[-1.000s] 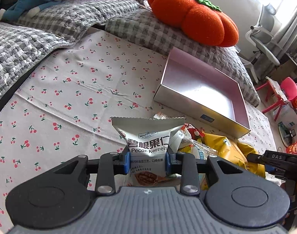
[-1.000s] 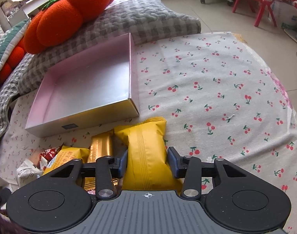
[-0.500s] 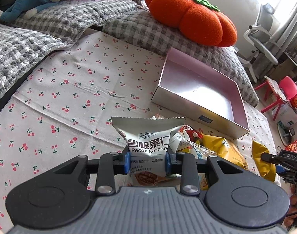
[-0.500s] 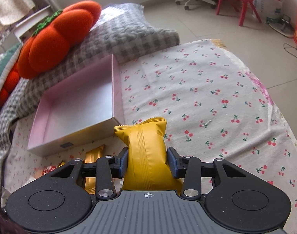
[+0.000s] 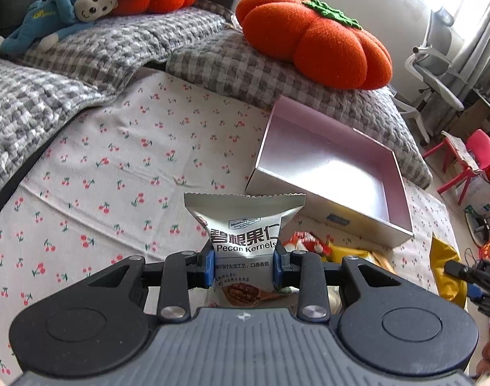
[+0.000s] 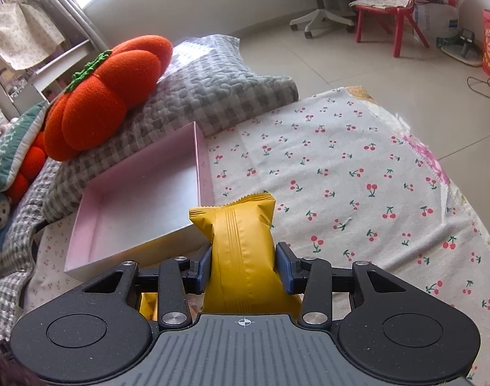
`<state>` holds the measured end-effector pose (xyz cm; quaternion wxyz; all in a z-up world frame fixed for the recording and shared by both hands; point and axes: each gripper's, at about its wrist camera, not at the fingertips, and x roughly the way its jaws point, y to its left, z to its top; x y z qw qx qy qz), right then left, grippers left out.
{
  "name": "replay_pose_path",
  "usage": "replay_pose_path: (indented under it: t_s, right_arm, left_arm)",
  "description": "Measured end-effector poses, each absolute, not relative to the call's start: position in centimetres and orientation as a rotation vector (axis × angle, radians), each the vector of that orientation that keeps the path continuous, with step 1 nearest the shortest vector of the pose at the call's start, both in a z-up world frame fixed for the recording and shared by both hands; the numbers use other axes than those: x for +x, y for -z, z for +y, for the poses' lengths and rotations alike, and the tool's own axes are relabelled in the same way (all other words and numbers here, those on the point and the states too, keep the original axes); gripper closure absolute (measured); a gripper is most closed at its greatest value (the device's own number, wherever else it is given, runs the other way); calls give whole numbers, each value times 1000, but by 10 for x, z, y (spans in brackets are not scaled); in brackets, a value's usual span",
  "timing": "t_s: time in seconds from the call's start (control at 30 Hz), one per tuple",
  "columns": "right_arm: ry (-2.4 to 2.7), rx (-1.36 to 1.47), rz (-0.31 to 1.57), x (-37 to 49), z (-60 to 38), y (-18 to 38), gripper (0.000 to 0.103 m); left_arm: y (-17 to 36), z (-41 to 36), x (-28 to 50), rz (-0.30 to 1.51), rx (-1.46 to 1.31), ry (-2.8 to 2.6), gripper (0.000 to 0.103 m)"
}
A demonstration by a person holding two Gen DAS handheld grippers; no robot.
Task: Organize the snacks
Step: 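Carry both snacks over the pink box and open both grippers to drop them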
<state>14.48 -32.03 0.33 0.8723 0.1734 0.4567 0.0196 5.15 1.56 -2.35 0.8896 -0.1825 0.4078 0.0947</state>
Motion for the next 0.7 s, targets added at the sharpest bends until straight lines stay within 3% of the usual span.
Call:
replay_pose_path:
  t_s: [0.37, 0.7]
  right_arm:
    - [-92, 489, 849, 156, -326, -15, 63]
    - [-120, 467, 874, 187, -297, -4, 63]
  left_arm:
    - [-5, 14, 105, 817, -362, -172, 73]
    - [17, 10, 168, 880, -409, -40, 73]
